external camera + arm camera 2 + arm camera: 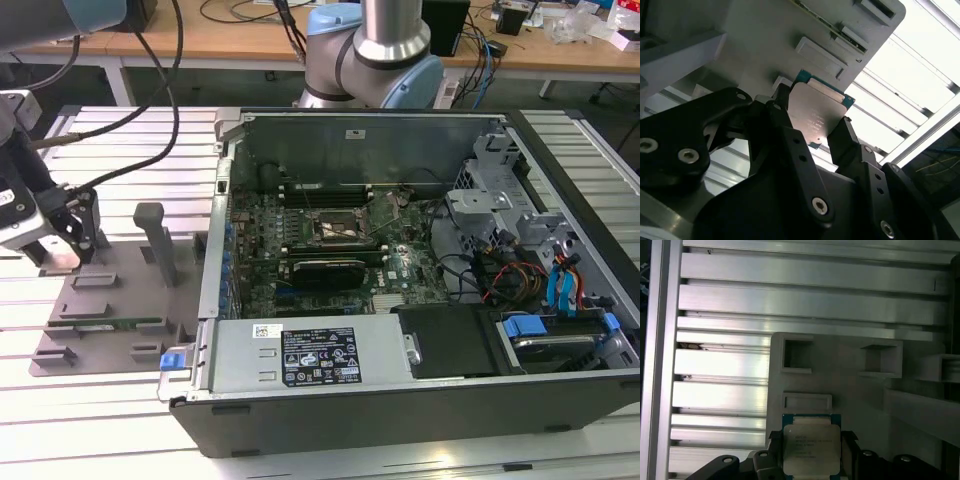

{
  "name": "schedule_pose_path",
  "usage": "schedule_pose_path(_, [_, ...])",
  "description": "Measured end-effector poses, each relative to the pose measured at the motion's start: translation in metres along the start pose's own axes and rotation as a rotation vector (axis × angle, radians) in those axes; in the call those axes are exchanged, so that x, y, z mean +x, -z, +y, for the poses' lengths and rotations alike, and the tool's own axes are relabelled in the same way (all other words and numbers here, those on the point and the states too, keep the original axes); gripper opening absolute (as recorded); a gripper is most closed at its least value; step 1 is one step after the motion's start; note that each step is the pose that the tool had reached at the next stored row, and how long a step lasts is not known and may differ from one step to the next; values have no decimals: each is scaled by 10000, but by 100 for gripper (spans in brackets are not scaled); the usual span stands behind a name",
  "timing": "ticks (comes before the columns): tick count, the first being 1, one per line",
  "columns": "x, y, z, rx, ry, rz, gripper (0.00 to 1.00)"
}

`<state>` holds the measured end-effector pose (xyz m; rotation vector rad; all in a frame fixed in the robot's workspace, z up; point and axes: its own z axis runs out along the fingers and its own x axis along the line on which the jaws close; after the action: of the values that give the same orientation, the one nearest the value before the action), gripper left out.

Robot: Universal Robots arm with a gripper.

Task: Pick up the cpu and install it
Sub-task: 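Pick up the cpu and move it towards the insertion slot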

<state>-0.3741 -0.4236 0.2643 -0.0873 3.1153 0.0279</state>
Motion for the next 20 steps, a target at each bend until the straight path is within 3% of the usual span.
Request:
schedule_pose_path(12, [-3,119,2,-5,0,0,55])
schedule_pose_path(20, [-6,239,4,-6,0,-1,55])
